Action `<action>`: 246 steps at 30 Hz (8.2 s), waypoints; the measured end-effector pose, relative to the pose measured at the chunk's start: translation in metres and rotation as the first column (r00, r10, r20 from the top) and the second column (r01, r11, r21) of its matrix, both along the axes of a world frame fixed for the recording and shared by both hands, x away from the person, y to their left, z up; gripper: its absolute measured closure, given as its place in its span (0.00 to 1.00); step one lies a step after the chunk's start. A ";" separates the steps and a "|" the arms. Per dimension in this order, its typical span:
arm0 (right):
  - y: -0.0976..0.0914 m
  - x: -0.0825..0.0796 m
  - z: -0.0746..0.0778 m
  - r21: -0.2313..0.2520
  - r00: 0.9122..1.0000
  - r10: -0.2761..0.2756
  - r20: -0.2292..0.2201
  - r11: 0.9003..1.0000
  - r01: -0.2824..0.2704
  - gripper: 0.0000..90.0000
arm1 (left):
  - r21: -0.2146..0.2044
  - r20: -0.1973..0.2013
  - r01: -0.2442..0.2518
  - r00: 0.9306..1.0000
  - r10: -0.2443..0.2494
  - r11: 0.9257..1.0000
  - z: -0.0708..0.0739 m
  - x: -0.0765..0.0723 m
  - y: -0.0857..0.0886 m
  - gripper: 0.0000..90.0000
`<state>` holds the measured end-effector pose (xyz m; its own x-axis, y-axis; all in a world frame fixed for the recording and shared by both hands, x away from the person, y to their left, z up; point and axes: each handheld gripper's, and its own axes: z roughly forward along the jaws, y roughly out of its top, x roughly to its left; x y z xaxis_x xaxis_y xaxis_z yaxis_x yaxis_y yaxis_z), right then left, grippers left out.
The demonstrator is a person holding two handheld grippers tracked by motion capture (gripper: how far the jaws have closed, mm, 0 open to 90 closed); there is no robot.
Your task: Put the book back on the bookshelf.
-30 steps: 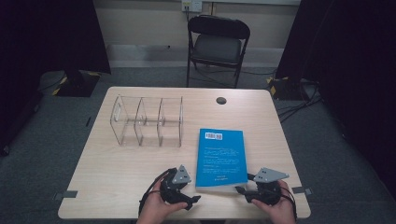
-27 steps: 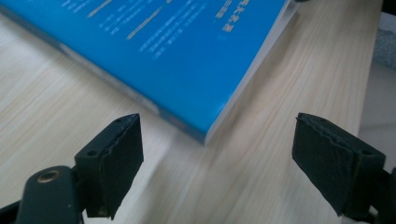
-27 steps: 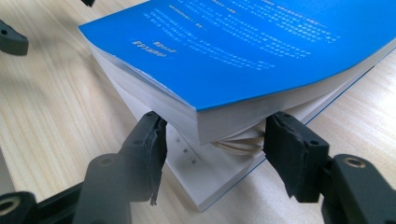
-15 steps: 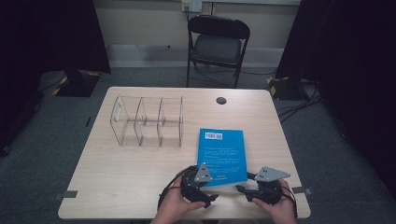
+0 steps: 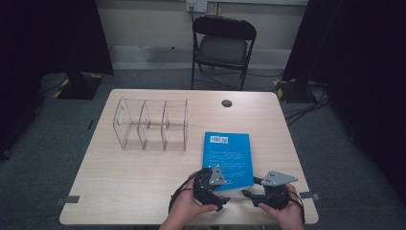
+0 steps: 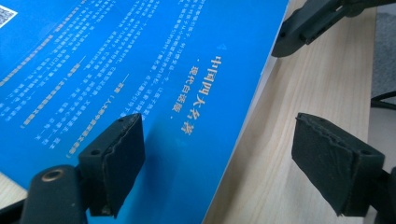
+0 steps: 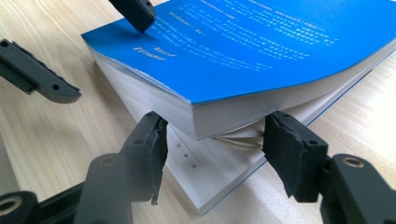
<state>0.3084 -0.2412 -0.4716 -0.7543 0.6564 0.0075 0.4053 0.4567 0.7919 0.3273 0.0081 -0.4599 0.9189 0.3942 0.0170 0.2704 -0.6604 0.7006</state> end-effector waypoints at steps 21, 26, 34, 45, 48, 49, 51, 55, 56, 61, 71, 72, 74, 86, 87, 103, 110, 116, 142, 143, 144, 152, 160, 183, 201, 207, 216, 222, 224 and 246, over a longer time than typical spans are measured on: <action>0.000 0.002 0.005 0.015 1.000 -0.002 -0.001 1.000 0.002 0.46 | 0.012 0.022 0.016 1.000 -0.017 1.000 -0.005 0.010 -0.018 0.17; 0.000 0.003 0.006 0.021 1.000 -0.004 -0.007 1.000 0.004 0.46 | 0.028 0.038 0.015 0.999 -0.016 0.999 -0.006 0.014 -0.019 0.17; 0.002 0.004 0.009 0.027 1.000 -0.003 -0.003 1.000 0.003 0.46 | 0.007 0.056 0.005 0.998 -0.005 1.000 -0.010 0.016 -0.021 0.14; 0.002 0.005 0.011 0.024 1.000 0.002 -0.001 1.000 -0.002 0.46 | 0.026 0.070 -0.015 0.997 0.013 1.000 -0.012 0.018 -0.028 0.08; 0.002 0.005 0.011 0.025 1.000 -0.001 -0.002 1.000 0.001 0.46 | 0.020 0.077 -0.020 0.997 0.018 1.000 -0.013 0.020 -0.030 0.08; 0.002 0.005 0.011 0.026 1.000 -0.002 -0.003 1.000 0.002 0.46 | 0.024 0.082 -0.021 0.996 0.019 0.999 -0.013 0.020 -0.031 0.08; 0.002 0.006 0.011 0.030 1.000 -0.001 -0.004 1.000 0.002 0.46 | 0.022 0.080 -0.030 0.996 0.028 0.999 -0.013 0.021 -0.032 0.07; 0.003 0.006 0.012 0.034 1.000 -0.002 -0.003 0.999 0.002 0.46 | 0.024 0.111 -0.026 0.994 0.023 0.999 -0.016 0.020 -0.035 0.05; 0.002 0.006 0.012 0.039 1.000 -0.001 -0.005 0.999 0.001 0.46 | 0.027 0.119 -0.022 0.993 0.019 0.999 -0.017 0.020 -0.036 0.05; 0.002 0.007 0.012 0.043 1.000 0.001 -0.009 0.999 -0.001 0.46 | 0.036 0.124 -0.035 0.992 0.031 0.999 -0.018 0.019 -0.038 0.03; 0.002 0.007 0.013 0.043 1.000 -0.003 -0.011 0.999 0.003 0.46 | 0.005 0.132 -0.051 0.990 0.050 0.999 -0.019 0.021 -0.038 0.06; 0.002 0.007 0.013 0.044 1.000 -0.002 -0.012 0.999 0.003 0.46 | 0.004 0.133 -0.052 0.990 0.051 0.999 -0.019 0.021 -0.038 0.06; 0.002 0.007 0.013 0.043 1.000 -0.006 -0.013 0.999 0.006 0.46 | -0.001 0.145 -0.054 0.988 0.054 0.999 -0.020 0.021 -0.039 0.07; 0.000 0.008 0.012 0.040 1.000 0.008 -0.025 0.999 -0.007 0.46 | -0.001 0.125 -0.035 0.992 0.035 0.999 -0.016 0.026 -0.035 0.13; 0.000 0.008 0.012 0.040 1.000 0.009 -0.027 0.999 -0.008 0.46 | 0.004 0.123 -0.037 0.992 0.036 0.999 -0.016 0.026 -0.035 0.13; -0.012 0.008 0.005 0.049 1.000 0.005 -0.022 0.999 -0.004 0.38 | 0.041 0.162 0.055 0.985 -0.061 0.998 -0.011 0.021 -0.039 0.32; -0.025 0.011 0.001 0.084 0.999 -0.020 -0.044 0.996 0.024 0.28 | 0.056 0.161 0.093 0.982 -0.101 0.994 -0.009 0.023 -0.039 0.34; -0.036 0.012 -0.006 0.086 0.998 -0.053 -0.036 0.995 0.056 0.22 | 0.054 0.152 0.098 0.983 -0.106 0.994 -0.009 0.024 -0.039 0.35; -0.043 0.010 -0.028 -0.075 0.996 -0.072 -0.054 0.995 0.068 0.15 | 0.097 0.101 0.099 0.989 -0.109 0.990 0.007 0.022 -0.040 0.63; -0.043 0.010 -0.028 -0.075 0.996 -0.072 -0.054 0.995 0.068 0.15 | 0.100 0.099 0.098 0.989 -0.108 0.990 0.008 0.022 -0.041 0.64; -0.043 0.010 -0.028 -0.075 0.996 -0.072 -0.054 0.995 0.068 0.15 | 0.103 0.096 0.099 0.989 -0.109 0.990 0.008 0.022 -0.041 0.64; -0.043 0.010 -0.028 -0.075 0.996 -0.072 -0.054 0.995 0.067 0.15 | 0.104 0.092 0.085 0.991 -0.095 0.991 0.010 0.021 -0.041 0.67; -0.043 0.011 -0.028 -0.076 0.996 -0.072 -0.054 0.995 0.068 0.15 | 0.122 0.082 0.067 0.994 -0.078 0.990 0.015 0.020 -0.043 0.72; -0.043 0.011 -0.028 -0.075 0.996 -0.069 -0.055 0.995 0.065 0.15 | 0.159 0.015 0.018 1.000 -0.020 0.987 0.038 0.027 -0.050 0.78; -0.043 0.011 -0.028 -0.074 0.996 -0.069 -0.056 0.995 0.065 0.15 | 0.173 -0.018 -0.007 1.000 0.011 0.985 0.058 0.035 -0.052 0.81; -0.043 0.011 -0.028 -0.074 0.996 -0.070 -0.056 0.995 0.065 0.15 | 0.184 -0.030 -0.008 0.999 0.014 0.983 0.066 0.038 -0.053 0.81; -0.043 0.011 -0.028 -0.074 0.996 -0.070 -0.055 0.995 0.066 0.15 | 0.198 -0.041 -0.004 0.999 0.013 0.980 0.069 0.040 -0.053 0.81; -0.046 0.009 -0.028 -0.047 0.994 -0.079 -0.076 0.996 0.076 0.15 | 0.204 -0.055 -0.008 0.998 0.020 0.979 0.074 0.043 -0.055 0.81; -0.049 0.010 -0.026 -0.035 0.992 -0.081 -0.099 0.996 0.078 0.15 | 0.212 -0.060 -0.009 0.998 0.022 0.977 0.076 0.044 -0.055 0.82; -0.028 -0.004 -0.027 -0.060 0.997 0.018 -0.071 0.998 -0.022 0.15 | 0.224 -0.086 -0.039 0.994 0.060 0.974 0.089 0.050 -0.059 0.82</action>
<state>0.3047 -0.2695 -0.4986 -0.7665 0.6419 0.0217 0.4494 0.5120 0.7320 0.3778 -0.0514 -0.3711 0.8999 0.4354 0.0252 0.3633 -0.7803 0.5090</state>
